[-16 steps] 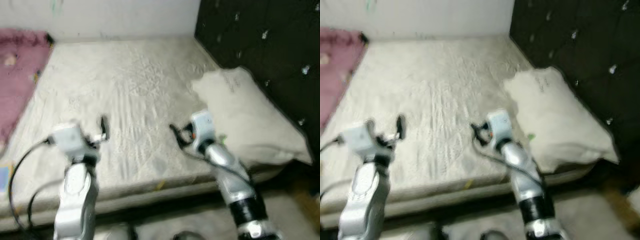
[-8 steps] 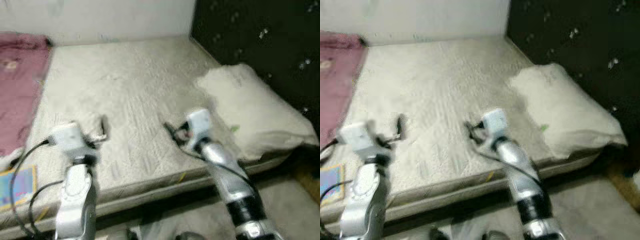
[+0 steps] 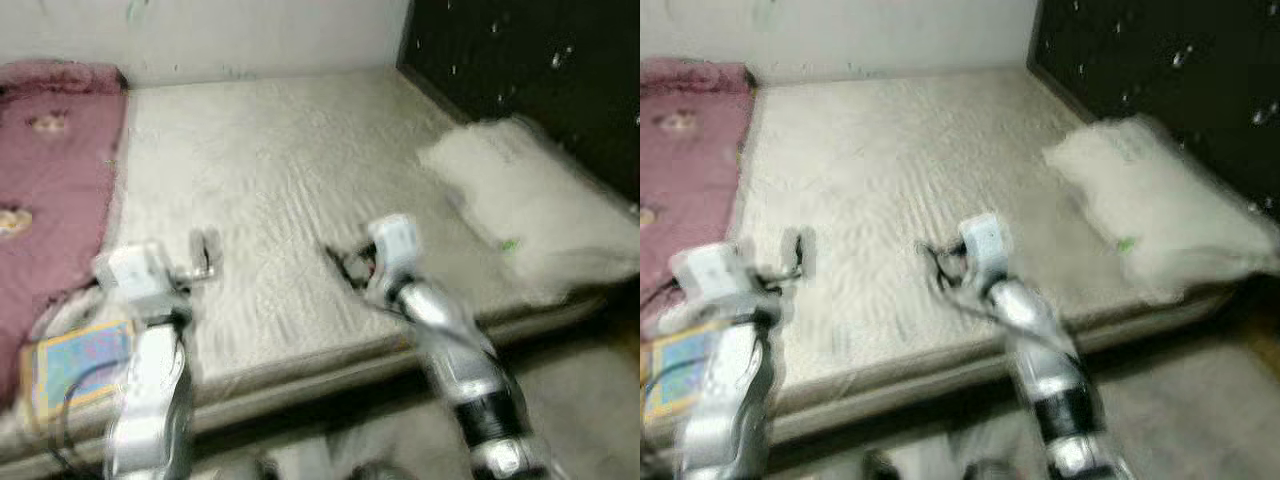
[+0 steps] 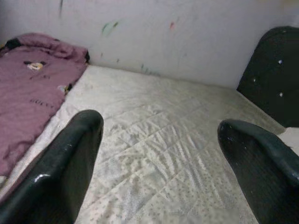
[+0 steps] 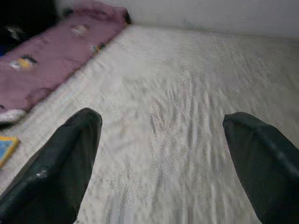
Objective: Clean up the room
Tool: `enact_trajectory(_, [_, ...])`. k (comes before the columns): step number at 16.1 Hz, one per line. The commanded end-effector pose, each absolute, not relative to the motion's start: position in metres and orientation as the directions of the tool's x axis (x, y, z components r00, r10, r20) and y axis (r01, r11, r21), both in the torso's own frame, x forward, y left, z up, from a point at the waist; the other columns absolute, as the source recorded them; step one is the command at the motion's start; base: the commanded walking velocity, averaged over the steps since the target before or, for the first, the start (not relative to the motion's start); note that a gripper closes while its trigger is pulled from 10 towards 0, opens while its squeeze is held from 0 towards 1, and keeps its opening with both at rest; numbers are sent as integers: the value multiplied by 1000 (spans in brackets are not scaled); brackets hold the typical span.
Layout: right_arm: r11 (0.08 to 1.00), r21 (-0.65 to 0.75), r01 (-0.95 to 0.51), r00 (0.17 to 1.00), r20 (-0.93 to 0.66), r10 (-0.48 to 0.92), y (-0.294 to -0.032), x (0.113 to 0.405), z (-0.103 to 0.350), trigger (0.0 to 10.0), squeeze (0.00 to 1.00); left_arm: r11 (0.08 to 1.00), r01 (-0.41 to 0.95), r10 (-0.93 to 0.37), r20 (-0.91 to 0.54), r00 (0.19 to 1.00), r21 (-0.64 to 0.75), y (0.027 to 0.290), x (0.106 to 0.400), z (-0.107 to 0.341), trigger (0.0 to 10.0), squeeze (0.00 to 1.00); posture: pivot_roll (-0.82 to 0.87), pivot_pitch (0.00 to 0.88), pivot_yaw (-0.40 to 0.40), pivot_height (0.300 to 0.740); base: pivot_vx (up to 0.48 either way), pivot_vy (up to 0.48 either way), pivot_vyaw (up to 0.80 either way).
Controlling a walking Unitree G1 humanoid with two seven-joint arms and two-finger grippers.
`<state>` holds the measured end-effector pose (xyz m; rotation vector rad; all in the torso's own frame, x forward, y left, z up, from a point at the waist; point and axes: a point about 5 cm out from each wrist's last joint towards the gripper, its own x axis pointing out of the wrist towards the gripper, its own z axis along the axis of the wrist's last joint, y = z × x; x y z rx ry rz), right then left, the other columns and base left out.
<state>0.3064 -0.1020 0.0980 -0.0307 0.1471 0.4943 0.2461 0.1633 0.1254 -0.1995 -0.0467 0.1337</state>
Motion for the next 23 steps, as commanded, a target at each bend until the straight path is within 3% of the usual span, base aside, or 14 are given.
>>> enact_trajectory(1, [868, 9, -496, 862, -121, 493, -95, 308, 105, 10000, 0, 969, -138, 150, 40, 988, -204, 166, 246, 128, 10000, 0, -1, 7, -26, 740, 0, 480, 644])
enact_trajectory(18, [862, -15, -506, 856, -128, 501, -93, 309, 104, 10000, 0, 976, -149, 156, 35, 987, -160, 165, 247, 125, 10000, 0, -4, 19, -29, 740, 0, 480, 26])
enact_trajectory(23, [846, -42, -532, 845, -99, 526, -89, 309, 108, 10000, 0, 979, -175, 182, 54, 982, -104, 170, 244, 126, 10000, 0, 0, 20, -30, 740, 0, 53, 160])
